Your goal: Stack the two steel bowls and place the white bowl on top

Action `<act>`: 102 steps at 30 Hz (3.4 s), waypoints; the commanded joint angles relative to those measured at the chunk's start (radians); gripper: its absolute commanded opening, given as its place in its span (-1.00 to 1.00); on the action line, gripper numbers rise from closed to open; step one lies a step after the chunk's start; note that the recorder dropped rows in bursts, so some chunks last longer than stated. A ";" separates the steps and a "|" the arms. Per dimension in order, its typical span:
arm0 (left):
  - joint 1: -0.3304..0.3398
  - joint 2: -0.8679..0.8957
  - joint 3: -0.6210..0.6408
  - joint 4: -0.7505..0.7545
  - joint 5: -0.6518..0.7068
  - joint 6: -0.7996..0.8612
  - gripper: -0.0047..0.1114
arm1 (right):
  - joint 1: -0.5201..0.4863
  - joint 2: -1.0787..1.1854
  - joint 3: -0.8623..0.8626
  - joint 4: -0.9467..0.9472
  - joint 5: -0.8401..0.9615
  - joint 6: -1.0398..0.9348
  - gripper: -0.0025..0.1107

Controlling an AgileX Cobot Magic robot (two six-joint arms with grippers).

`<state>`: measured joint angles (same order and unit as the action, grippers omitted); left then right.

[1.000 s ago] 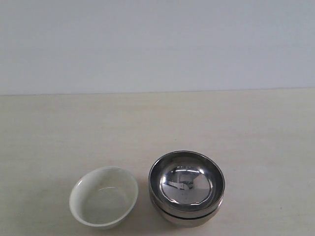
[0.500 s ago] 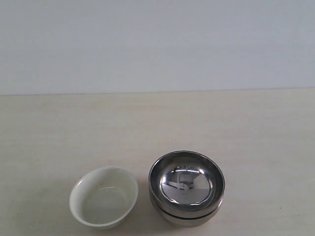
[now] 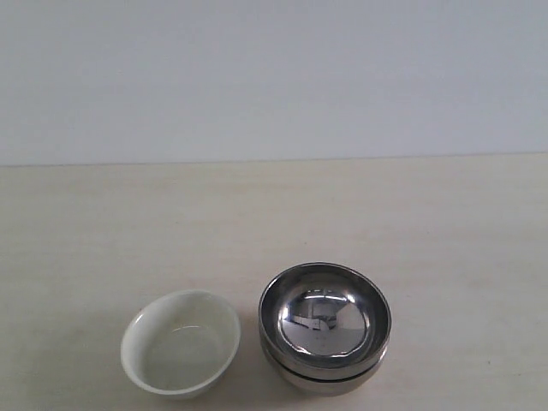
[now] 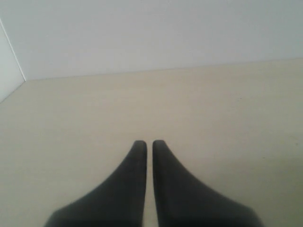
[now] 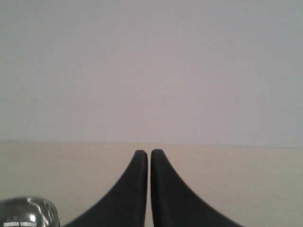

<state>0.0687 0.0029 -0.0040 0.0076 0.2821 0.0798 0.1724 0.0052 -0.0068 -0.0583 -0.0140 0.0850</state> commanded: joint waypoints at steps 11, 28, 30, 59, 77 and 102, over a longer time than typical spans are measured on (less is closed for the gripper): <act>0.005 -0.003 0.004 -0.008 -0.004 0.004 -0.85 | -0.003 -0.005 0.007 0.000 0.274 -0.061 -0.96; 0.005 -0.003 0.004 -0.008 -0.004 0.004 -0.85 | -0.003 -0.005 0.007 0.049 0.313 -0.065 -0.96; 0.005 -0.003 0.004 -0.008 -0.004 0.004 -0.85 | -0.003 -0.005 0.007 0.042 0.318 -0.077 -0.96; 0.005 -0.003 0.004 0.182 -0.027 0.120 -0.85 | -0.003 -0.005 0.007 0.051 0.355 -0.045 -0.96; 0.003 -0.003 0.004 0.126 -0.583 -0.109 -0.85 | -0.003 -0.005 0.007 0.051 0.355 -0.043 -0.96; 0.003 0.615 -0.627 0.104 0.194 -0.328 -0.85 | -0.003 -0.005 0.007 0.051 0.355 -0.043 -0.96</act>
<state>0.0687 0.5011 -0.6025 0.1468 0.3572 -0.2712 0.1724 0.0052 0.0005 -0.0066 0.3454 0.0369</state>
